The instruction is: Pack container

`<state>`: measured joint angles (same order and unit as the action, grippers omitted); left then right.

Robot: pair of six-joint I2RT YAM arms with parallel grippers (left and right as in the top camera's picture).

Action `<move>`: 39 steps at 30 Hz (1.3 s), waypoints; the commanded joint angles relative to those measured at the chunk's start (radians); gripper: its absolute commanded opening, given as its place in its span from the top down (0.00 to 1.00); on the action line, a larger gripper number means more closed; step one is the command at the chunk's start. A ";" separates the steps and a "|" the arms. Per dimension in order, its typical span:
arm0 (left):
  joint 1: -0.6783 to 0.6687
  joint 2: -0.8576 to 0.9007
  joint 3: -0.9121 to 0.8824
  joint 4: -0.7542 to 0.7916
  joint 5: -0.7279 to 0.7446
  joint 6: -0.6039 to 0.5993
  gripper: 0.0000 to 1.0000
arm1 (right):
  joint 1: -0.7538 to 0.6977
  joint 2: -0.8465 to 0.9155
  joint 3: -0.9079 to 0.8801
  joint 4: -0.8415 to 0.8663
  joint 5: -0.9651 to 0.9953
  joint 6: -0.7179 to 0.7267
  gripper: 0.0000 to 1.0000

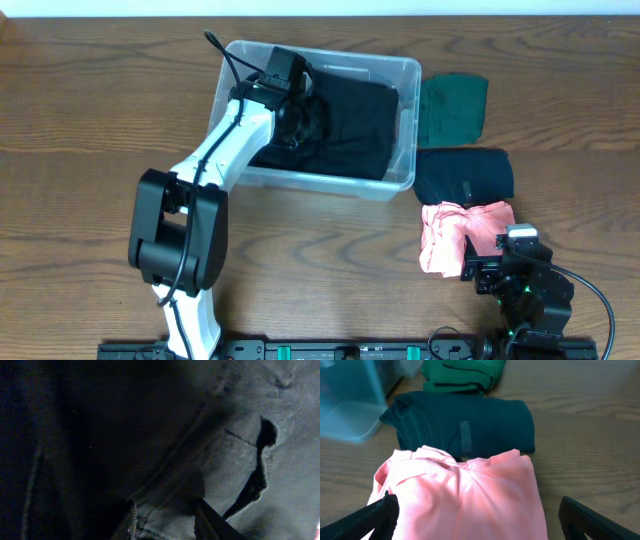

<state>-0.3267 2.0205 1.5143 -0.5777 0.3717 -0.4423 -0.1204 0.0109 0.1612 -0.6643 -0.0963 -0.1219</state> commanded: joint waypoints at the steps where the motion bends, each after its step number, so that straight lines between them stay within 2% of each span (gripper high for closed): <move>1: 0.048 0.106 -0.044 0.016 -0.021 -0.103 0.61 | -0.008 -0.005 -0.003 -0.001 0.003 -0.014 0.01; 7: 0.110 0.082 -0.044 -0.054 -0.022 -0.138 0.61 | -0.008 -0.005 -0.003 -0.001 0.003 -0.014 0.01; 13: 0.121 0.082 -0.044 -0.191 -0.071 -0.017 0.61 | -0.008 -0.005 -0.003 -0.001 0.003 -0.014 0.01; 18: 0.121 0.081 -0.044 -0.230 -0.104 -0.003 0.61 | -0.008 -0.005 -0.003 -0.001 0.003 -0.014 0.01; 22: 0.124 0.081 -0.044 -0.198 -0.130 -0.128 0.64 | -0.008 -0.005 -0.003 -0.001 0.003 -0.014 0.01; 28: 0.125 0.082 -0.044 -0.130 -0.150 -0.240 0.64 | -0.008 -0.005 -0.003 -0.001 0.003 -0.014 0.01; 34: 0.167 0.082 -0.044 -0.101 -0.179 -0.318 0.64 | -0.008 -0.005 -0.003 -0.001 0.003 -0.014 0.01; 39: 0.216 0.082 -0.044 -0.104 -0.178 -0.330 0.64 | -0.008 -0.005 -0.003 -0.001 0.003 -0.014 0.01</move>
<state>-0.1741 2.0178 1.5265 -0.6567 0.3840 -0.7338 -0.1204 0.0109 0.1612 -0.6643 -0.0963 -0.1219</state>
